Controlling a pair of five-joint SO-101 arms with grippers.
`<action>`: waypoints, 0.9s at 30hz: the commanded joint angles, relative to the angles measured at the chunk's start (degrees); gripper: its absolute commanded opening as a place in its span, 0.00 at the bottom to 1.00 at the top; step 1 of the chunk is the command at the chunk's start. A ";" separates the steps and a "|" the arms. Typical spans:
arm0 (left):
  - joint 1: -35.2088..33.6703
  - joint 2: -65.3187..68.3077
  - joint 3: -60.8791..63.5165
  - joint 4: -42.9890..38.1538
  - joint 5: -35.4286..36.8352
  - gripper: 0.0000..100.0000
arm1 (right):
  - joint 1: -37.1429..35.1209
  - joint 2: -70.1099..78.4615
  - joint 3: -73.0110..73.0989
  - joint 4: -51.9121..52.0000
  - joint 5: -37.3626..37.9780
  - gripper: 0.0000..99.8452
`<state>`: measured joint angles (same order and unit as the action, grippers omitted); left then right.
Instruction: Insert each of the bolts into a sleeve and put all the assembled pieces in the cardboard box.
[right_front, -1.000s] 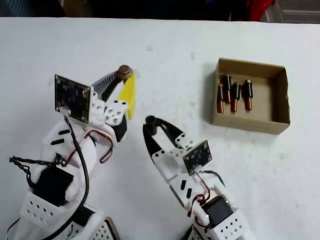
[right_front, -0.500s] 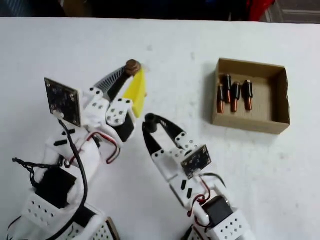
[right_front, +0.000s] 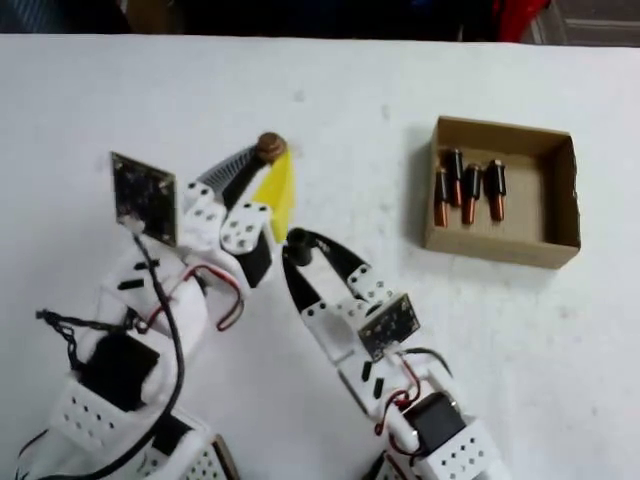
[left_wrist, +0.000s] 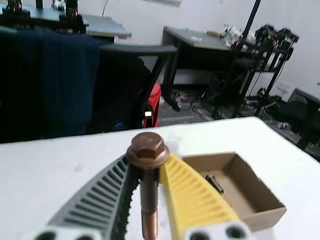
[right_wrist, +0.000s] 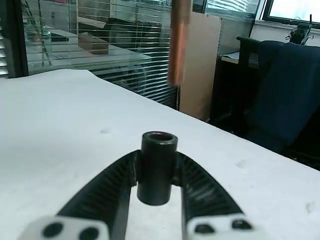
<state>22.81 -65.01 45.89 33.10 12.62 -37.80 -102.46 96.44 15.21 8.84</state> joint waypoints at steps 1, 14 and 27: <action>1.01 -1.27 1.58 -0.70 0.35 0.02 | -0.31 -0.57 0.35 -1.45 0.53 0.02; 1.01 -1.36 1.58 -0.62 0.53 0.02 | -0.31 -0.57 0.35 -1.45 0.79 0.02; 4.53 -7.87 3.78 0.79 -1.67 0.02 | -0.31 -0.57 0.35 -1.36 0.79 0.02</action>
<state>26.33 -71.52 49.76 34.15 12.70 -37.80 -102.46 96.44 15.21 8.84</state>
